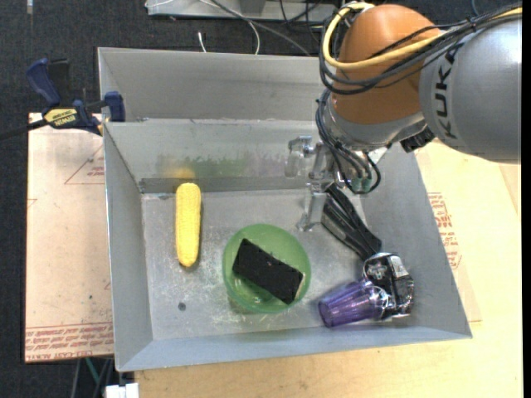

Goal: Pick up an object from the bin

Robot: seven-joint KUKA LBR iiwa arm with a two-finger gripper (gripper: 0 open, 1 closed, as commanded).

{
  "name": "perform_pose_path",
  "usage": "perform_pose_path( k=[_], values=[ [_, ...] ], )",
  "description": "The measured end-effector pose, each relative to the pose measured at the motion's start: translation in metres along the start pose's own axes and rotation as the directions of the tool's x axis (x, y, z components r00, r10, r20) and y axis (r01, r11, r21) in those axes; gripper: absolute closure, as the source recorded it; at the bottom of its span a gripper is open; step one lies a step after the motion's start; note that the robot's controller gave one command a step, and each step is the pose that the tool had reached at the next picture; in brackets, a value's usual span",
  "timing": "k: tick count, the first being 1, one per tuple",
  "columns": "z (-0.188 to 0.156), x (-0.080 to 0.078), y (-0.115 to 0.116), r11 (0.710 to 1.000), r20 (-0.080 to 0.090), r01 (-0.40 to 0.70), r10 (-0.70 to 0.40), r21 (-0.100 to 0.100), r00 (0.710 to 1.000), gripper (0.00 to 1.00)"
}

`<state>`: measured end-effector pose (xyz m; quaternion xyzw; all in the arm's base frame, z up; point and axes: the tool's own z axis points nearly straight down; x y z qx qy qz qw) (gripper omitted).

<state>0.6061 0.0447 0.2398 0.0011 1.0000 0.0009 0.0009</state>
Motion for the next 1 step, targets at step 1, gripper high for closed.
perform_pose_path(
  k=[1],
  values=[
    [0.0,0.0,0.0,1.0,0.0,0.0,0.0,0.0,1.0,0.0]
  ],
)
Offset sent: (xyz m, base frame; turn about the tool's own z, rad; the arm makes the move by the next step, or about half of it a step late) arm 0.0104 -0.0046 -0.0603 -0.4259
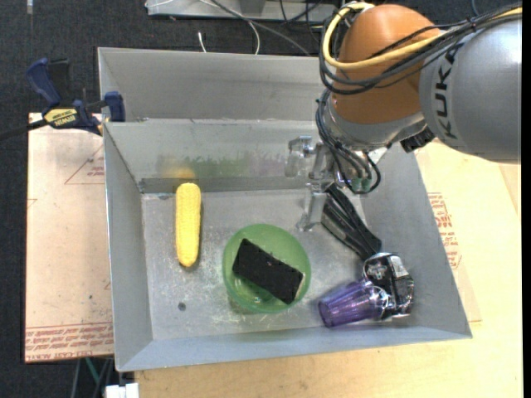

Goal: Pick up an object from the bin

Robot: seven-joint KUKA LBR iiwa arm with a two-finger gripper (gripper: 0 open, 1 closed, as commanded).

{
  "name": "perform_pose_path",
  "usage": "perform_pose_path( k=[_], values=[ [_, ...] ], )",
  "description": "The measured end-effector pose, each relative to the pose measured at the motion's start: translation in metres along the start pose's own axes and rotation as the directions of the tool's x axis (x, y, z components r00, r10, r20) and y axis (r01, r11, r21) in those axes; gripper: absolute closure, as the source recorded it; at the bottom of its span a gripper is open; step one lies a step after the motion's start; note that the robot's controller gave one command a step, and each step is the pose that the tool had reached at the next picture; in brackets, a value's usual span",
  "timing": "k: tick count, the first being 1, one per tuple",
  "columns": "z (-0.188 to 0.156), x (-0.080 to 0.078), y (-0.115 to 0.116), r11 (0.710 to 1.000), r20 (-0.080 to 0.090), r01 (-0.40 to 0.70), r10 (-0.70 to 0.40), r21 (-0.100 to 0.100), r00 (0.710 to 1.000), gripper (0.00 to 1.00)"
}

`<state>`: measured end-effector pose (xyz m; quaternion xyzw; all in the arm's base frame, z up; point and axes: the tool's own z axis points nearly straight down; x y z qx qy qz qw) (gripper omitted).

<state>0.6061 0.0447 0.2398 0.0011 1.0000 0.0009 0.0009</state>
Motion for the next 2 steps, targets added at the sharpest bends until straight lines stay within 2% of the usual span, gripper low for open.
perform_pose_path(
  k=[1,2],
  values=[
    [0.057,-0.01,-0.004,0.922,0.002,0.388,-0.388,0.0,0.922,0.0],
    [0.059,-0.004,0.011,0.974,0.003,0.226,-0.226,-0.001,0.974,0.0]
  ],
)
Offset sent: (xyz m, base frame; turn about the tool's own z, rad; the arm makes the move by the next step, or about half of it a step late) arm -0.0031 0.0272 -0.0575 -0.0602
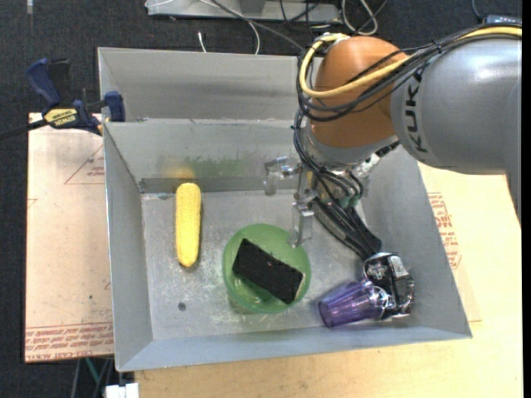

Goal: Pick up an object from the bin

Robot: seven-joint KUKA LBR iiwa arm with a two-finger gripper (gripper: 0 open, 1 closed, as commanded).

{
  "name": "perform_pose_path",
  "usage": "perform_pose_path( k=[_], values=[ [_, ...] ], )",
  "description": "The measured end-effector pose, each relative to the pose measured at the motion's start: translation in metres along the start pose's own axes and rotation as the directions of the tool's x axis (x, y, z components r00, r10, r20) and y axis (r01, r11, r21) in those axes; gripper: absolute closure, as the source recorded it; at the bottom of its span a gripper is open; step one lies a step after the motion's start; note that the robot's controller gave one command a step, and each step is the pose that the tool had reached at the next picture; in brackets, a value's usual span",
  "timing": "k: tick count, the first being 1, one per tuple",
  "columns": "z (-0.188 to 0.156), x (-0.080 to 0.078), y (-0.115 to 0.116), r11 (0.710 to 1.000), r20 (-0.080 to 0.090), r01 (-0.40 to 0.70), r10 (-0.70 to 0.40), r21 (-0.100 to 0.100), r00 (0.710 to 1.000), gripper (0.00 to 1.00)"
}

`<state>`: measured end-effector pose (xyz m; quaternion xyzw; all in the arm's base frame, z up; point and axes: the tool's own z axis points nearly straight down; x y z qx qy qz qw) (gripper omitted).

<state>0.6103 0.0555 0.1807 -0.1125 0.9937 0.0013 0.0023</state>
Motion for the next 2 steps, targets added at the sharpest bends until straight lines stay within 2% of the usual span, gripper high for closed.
perform_pose_path(
  k=[1,2],
  values=[
    [0.062,0.006,0.018,1.0,0.001,0.011,-0.011,0.0,1.0,0.0],
    [0.088,0.009,0.036,1.0,0.005,-0.01,0.01,0.0,1.0,0.0]
  ],
)
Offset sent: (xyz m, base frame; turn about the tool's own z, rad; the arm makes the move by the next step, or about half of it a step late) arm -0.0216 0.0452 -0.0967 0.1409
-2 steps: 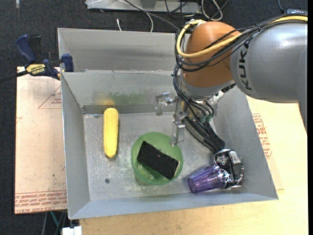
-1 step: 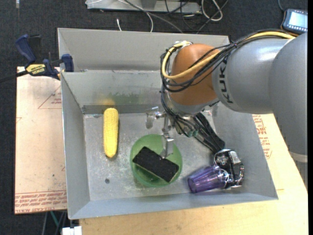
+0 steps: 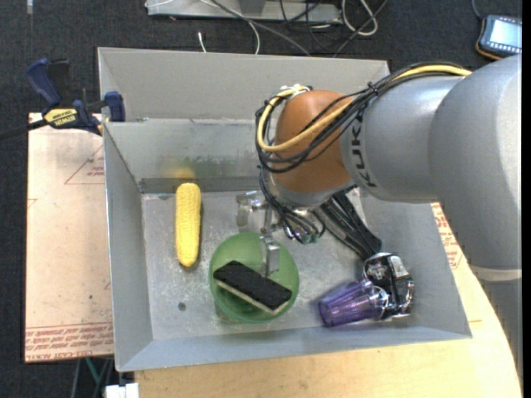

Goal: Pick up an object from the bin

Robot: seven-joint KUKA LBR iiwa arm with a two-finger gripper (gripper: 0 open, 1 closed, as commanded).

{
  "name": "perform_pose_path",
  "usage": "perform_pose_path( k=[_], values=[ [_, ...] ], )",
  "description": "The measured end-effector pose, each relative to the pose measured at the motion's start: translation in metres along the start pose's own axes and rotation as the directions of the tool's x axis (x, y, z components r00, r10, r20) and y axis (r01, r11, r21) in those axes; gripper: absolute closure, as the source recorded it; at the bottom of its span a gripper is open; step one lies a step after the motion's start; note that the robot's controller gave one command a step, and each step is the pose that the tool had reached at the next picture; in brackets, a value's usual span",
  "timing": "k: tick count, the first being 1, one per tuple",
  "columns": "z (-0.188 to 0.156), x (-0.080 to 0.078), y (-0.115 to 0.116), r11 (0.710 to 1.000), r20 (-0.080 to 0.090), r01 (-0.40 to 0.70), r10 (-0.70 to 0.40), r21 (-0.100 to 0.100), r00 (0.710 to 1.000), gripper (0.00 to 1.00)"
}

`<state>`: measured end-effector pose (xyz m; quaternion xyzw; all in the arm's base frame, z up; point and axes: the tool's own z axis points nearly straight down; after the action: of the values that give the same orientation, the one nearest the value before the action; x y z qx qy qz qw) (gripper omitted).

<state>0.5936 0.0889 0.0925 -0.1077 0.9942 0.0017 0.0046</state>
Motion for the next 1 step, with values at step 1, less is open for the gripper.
perform_pose_path(
  k=[1],
  values=[
    [0.016,-0.0142,0.0032,0.99,0.003,0.142,-0.142,-0.007,0.99,1.0]
  ],
)
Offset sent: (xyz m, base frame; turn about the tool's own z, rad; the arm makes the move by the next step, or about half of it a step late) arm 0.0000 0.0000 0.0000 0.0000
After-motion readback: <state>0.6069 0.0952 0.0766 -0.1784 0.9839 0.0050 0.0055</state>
